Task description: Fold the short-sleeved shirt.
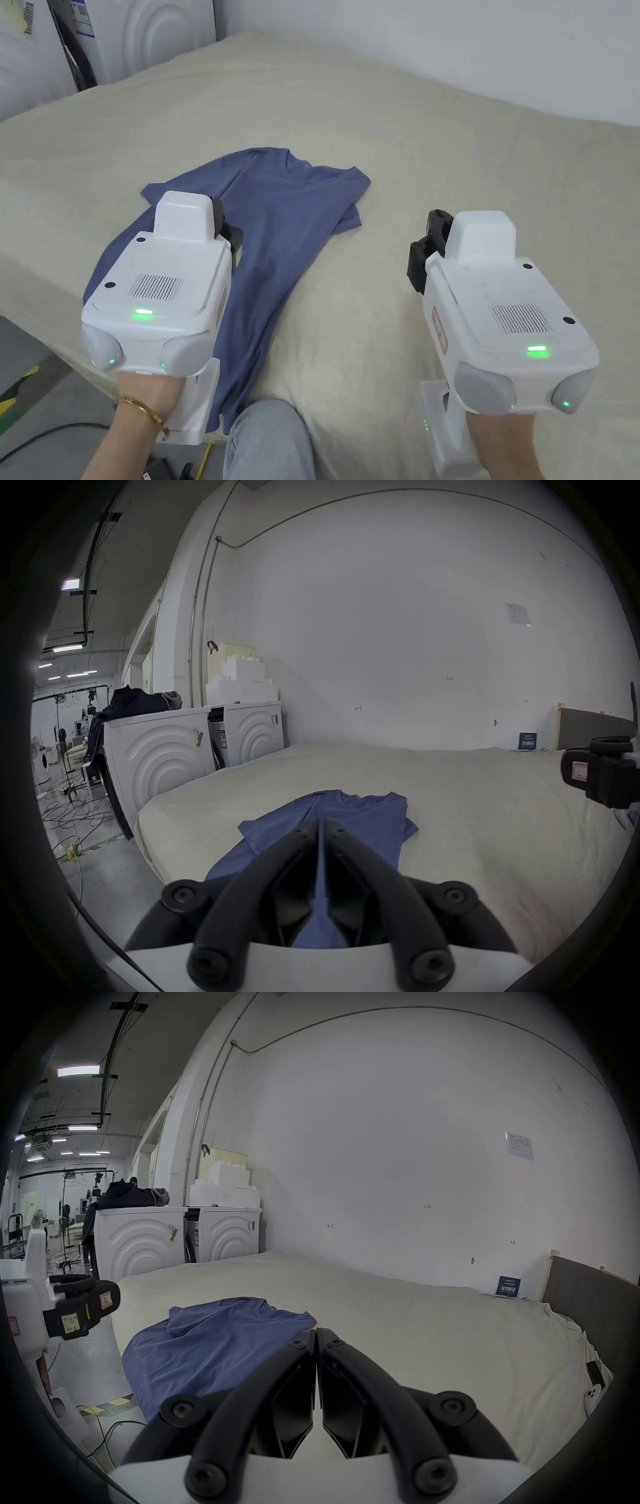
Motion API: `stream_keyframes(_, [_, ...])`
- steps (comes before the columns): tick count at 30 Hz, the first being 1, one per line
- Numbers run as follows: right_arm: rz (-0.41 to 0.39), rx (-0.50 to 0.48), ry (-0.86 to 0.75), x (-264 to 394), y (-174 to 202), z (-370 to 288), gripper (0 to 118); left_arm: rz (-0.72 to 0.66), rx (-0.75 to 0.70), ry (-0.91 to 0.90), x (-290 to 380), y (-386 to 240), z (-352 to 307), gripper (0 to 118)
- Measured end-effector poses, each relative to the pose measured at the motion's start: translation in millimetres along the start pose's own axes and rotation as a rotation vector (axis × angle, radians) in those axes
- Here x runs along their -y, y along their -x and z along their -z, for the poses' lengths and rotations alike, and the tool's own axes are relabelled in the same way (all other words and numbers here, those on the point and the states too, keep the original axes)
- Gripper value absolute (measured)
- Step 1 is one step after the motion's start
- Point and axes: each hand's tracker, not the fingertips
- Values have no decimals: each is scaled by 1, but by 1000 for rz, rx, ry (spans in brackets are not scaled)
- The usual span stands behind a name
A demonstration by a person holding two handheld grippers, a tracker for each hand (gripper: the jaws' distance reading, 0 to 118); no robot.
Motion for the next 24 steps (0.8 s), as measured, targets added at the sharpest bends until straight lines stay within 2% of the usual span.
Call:
stream_keyframes(2, [6,3,1,0,-1,1,1,-17,22,27,0,2,7,32])
stream_keyframes(3, [8,4,4,-1,-2,1,1,-31,34,43,-1,3,12,53])
stream_keyframes(4, [9,5,5,-1,-2,2,1,-52,47,56,-2,4,17,70])
stream_keyframes(6, [7,5,8,-2,-5,4,1,-122,84,96,-8,7,32,96])
stream_keyframes(7, [8,5,12,-2,-6,5,1,-130,108,124,-12,8,41,104])
stream_keyframes(12, [3,8,24,-1,-12,11,1,-124,224,288,-40,7,104,118])
stream_keyframes(16, [20,10,47,-2,-15,20,1,-63,271,485,-52,-3,177,118])
stream_keyframes(24, [23,26,108,9,-35,55,1,129,240,778,-47,-37,309,118])
